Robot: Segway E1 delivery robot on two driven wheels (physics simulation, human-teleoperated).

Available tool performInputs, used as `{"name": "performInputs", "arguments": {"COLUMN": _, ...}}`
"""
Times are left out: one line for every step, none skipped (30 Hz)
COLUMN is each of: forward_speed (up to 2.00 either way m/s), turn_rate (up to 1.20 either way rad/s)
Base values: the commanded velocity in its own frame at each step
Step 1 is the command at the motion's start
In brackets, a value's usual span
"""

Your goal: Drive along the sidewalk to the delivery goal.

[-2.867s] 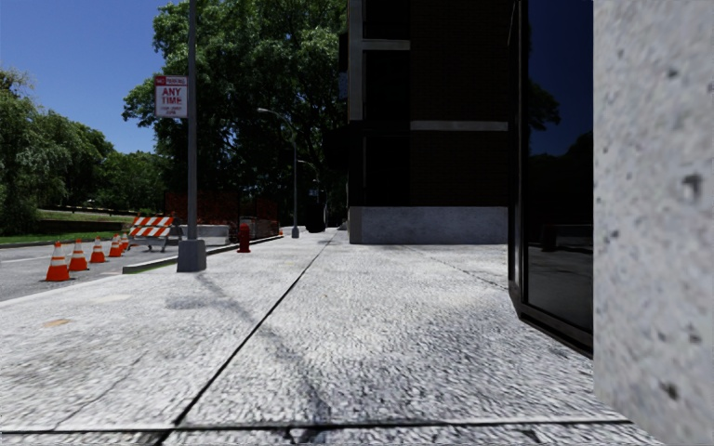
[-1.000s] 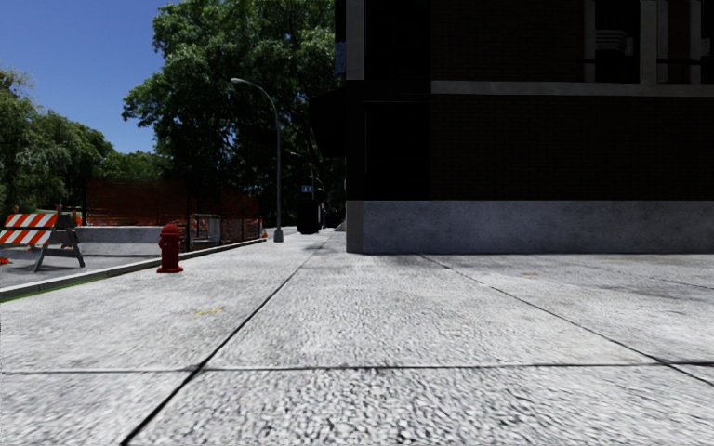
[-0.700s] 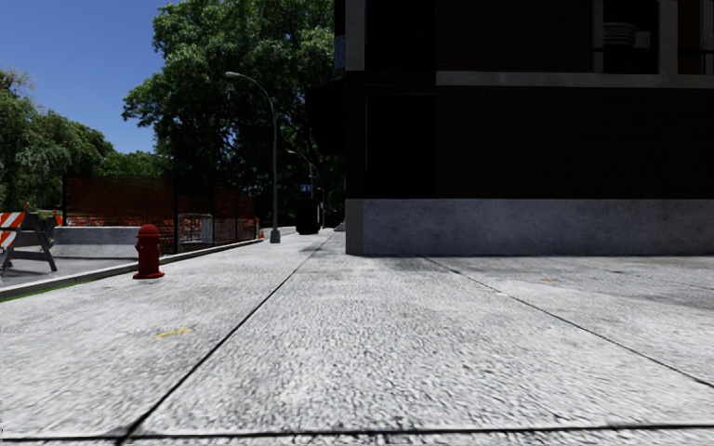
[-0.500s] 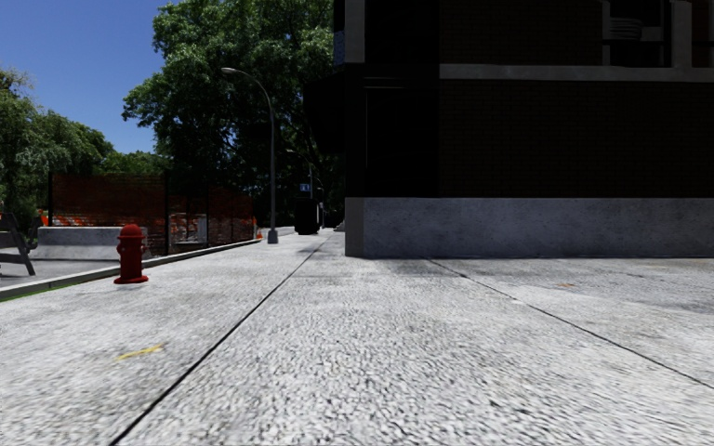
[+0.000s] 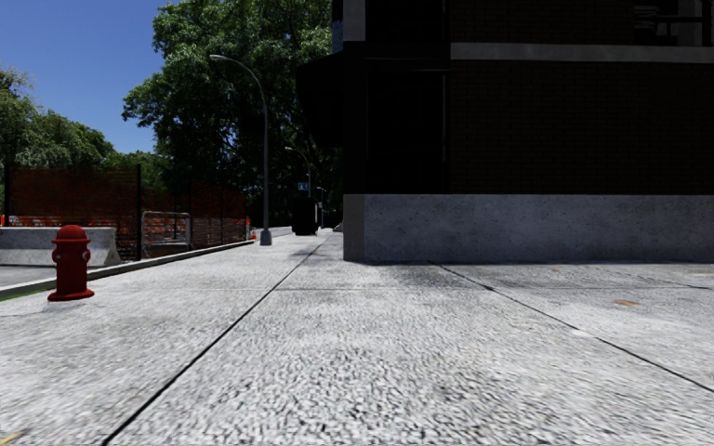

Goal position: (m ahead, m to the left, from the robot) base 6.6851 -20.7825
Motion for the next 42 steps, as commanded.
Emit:
{"name": "performInputs", "arguments": {"forward_speed": 2.00, "turn_rate": 0.00}}
{"name": "performInputs", "arguments": {"forward_speed": 2.00, "turn_rate": 0.00}}
{"name": "performInputs", "arguments": {"forward_speed": 2.00, "turn_rate": 0.00}}
{"name": "performInputs", "arguments": {"forward_speed": 2.00, "turn_rate": 0.00}}
{"name": "performInputs", "arguments": {"forward_speed": 2.00, "turn_rate": 0.00}}
{"name": "performInputs", "arguments": {"forward_speed": 2.00, "turn_rate": 0.00}}
{"name": "performInputs", "arguments": {"forward_speed": 2.00, "turn_rate": 0.00}}
{"name": "performInputs", "arguments": {"forward_speed": 2.00, "turn_rate": 0.00}}
{"name": "performInputs", "arguments": {"forward_speed": 2.00, "turn_rate": 0.00}}
{"name": "performInputs", "arguments": {"forward_speed": 2.00, "turn_rate": 0.00}}
{"name": "performInputs", "arguments": {"forward_speed": 2.00, "turn_rate": 0.00}}
{"name": "performInputs", "arguments": {"forward_speed": 2.00, "turn_rate": 0.00}}
{"name": "performInputs", "arguments": {"forward_speed": 2.00, "turn_rate": 0.00}}
{"name": "performInputs", "arguments": {"forward_speed": 2.00, "turn_rate": 0.00}}
{"name": "performInputs", "arguments": {"forward_speed": 2.00, "turn_rate": 0.00}}
{"name": "performInputs", "arguments": {"forward_speed": 2.00, "turn_rate": 0.00}}
{"name": "performInputs", "arguments": {"forward_speed": 2.00, "turn_rate": 0.00}}
{"name": "performInputs", "arguments": {"forward_speed": 2.00, "turn_rate": 0.00}}
{"name": "performInputs", "arguments": {"forward_speed": 2.00, "turn_rate": 0.00}}
{"name": "performInputs", "arguments": {"forward_speed": 2.00, "turn_rate": 0.00}}
{"name": "performInputs", "arguments": {"forward_speed": 2.00, "turn_rate": 0.00}}
{"name": "performInputs", "arguments": {"forward_speed": 2.00, "turn_rate": 0.00}}
{"name": "performInputs", "arguments": {"forward_speed": 2.00, "turn_rate": 0.00}}
{"name": "performInputs", "arguments": {"forward_speed": 2.00, "turn_rate": 0.00}}
{"name": "performInputs", "arguments": {"forward_speed": 2.00, "turn_rate": 0.00}}
{"name": "performInputs", "arguments": {"forward_speed": 2.00, "turn_rate": 0.00}}
{"name": "performInputs", "arguments": {"forward_speed": 2.00, "turn_rate": 0.00}}
{"name": "performInputs", "arguments": {"forward_speed": 2.00, "turn_rate": 0.00}}
{"name": "performInputs", "arguments": {"forward_speed": 2.00, "turn_rate": -0.03}}
{"name": "performInputs", "arguments": {"forward_speed": 2.00, "turn_rate": -0.10}}
{"name": "performInputs", "arguments": {"forward_speed": 2.00, "turn_rate": -0.10}}
{"name": "performInputs", "arguments": {"forward_speed": 2.00, "turn_rate": -0.11}}
{"name": "performInputs", "arguments": {"forward_speed": 2.00, "turn_rate": -0.18}}
{"name": "performInputs", "arguments": {"forward_speed": 2.00, "turn_rate": -0.28}}
{"name": "performInputs", "arguments": {"forward_speed": 2.00, "turn_rate": -0.41}}
{"name": "performInputs", "arguments": {"forward_speed": 2.00, "turn_rate": -0.54}}
{"name": "performInputs", "arguments": {"forward_speed": 2.00, "turn_rate": -0.58}}
{"name": "performInputs", "arguments": {"forward_speed": 2.00, "turn_rate": -0.60}}
{"name": "performInputs", "arguments": {"forward_speed": 2.00, "turn_rate": -0.60}}
{"name": "performInputs", "arguments": {"forward_speed": 2.00, "turn_rate": -0.60}}
{"name": "performInputs", "arguments": {"forward_speed": 2.00, "turn_rate": -0.60}}
{"name": "performInputs", "arguments": {"forward_speed": 2.00, "turn_rate": -0.60}}
